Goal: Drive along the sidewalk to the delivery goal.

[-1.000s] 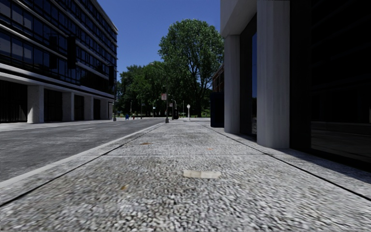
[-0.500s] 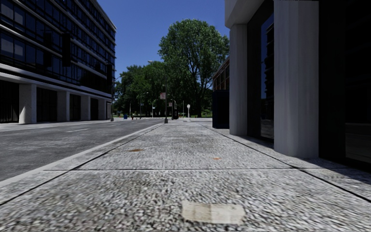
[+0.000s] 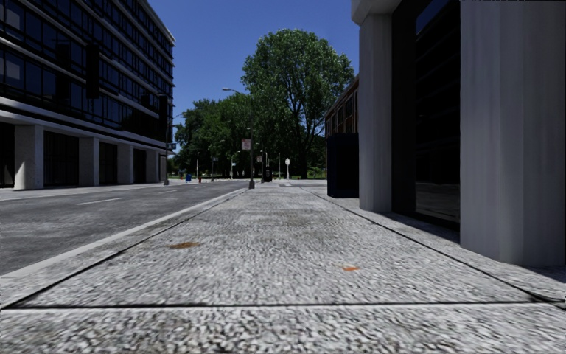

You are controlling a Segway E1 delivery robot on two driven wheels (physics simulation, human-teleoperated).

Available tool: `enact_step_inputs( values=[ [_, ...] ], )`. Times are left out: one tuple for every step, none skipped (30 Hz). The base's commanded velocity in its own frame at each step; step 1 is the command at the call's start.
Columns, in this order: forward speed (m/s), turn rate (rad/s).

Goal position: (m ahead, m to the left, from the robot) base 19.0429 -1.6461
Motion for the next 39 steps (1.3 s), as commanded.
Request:
enact_step_inputs(
  values=[
    [2.00, 0.00],
    [2.00, 0.00],
    [2.00, 0.00],
    [2.00, 0.00],
    [2.00, 0.00],
    [2.00, 0.00],
    [2.00, 0.00],
    [2.00, 0.00],
    [2.00, 0.00],
    [2.00, 0.00],
    [2.00, 0.00],
    [2.00, 0.00],
    [2.00, 0.00],
    [2.00, 0.00],
    [2.00, 0.00],
    [2.00, 0.00],
    [2.00, -0.02],
    [2.00, -0.09],
    [2.00, -0.09],
    [2.00, -0.13],
    [2.00, -0.14],
    [2.00, -0.15],
    [2.00, -0.15],
    [2.00, -0.15],
    [2.00, -0.15],
    [2.00, -0.14],
    [2.00, -0.14],
    [2.00, -0.02],
    [2.00, 0.00],
    [2.00, 0.00],
    [2.00, 0.00],
    [2.00, 0.00],
    [2.00, 0.00],
    [2.00, 0.00],
    [2.00, 0.00],
    [2.00, 0.00],
    [2.00, 0.00],
    [2.00, 0.00],
    [2.00, 0.00]
  ],
)
